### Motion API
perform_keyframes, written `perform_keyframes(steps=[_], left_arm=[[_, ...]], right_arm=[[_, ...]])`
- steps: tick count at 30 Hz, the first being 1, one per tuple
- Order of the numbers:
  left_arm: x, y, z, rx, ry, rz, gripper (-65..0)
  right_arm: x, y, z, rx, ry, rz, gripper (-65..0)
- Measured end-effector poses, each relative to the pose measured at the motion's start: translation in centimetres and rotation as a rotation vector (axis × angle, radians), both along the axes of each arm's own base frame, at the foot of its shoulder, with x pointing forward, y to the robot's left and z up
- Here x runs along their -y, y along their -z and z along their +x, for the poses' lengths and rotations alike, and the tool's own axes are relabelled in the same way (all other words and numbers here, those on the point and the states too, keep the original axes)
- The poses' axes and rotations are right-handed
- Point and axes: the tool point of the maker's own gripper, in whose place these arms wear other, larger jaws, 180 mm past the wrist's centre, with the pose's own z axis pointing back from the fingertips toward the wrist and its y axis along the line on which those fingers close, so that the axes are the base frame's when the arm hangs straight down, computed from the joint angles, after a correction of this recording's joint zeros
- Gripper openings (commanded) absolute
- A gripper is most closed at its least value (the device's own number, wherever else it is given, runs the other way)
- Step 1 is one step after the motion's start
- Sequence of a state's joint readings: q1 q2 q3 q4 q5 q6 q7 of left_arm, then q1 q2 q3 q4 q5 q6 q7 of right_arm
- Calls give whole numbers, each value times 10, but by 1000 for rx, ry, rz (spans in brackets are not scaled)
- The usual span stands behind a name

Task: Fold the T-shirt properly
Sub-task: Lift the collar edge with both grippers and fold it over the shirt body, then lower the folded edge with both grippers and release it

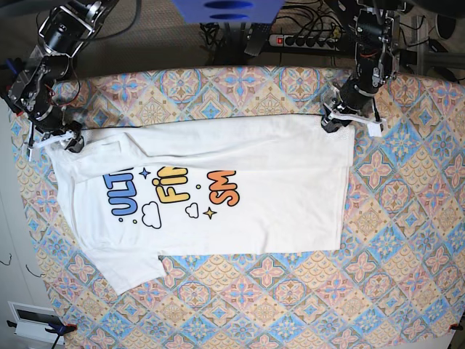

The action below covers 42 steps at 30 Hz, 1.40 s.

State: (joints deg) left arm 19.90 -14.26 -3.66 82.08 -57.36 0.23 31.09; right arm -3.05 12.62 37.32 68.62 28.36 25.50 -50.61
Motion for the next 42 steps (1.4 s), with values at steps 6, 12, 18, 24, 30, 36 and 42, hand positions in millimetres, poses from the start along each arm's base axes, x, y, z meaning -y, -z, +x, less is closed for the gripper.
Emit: perform_keyframes(steps=[6, 12, 18, 24, 30, 36, 42], left_arm=[[12, 2, -1, -40, 38, -42, -650], [11, 3, -3, -43, 40, -42, -650], [11, 3, -2, -43, 38, -43, -650], [8, 3, -2, -46, 43, -39, -650], [4, 3, -3, -49, 48, -27, -650], [-2, 3, -6, -60, 62, -14, -650], [-10, 6, -18, -75, 65, -3, -650]], right_arm=[[-3, 16, 3, -25, 30, 63, -339], [-3, 19, 1, 3, 82, 115, -316], [6, 22, -1, 6, 119, 126, -312], [9, 23, -1, 19, 133, 114, -419], [7, 25, 5, 27, 126, 85, -604], [7, 27, -1, 17, 123, 81, -647], [14, 31, -31, -7, 110, 62, -647]])
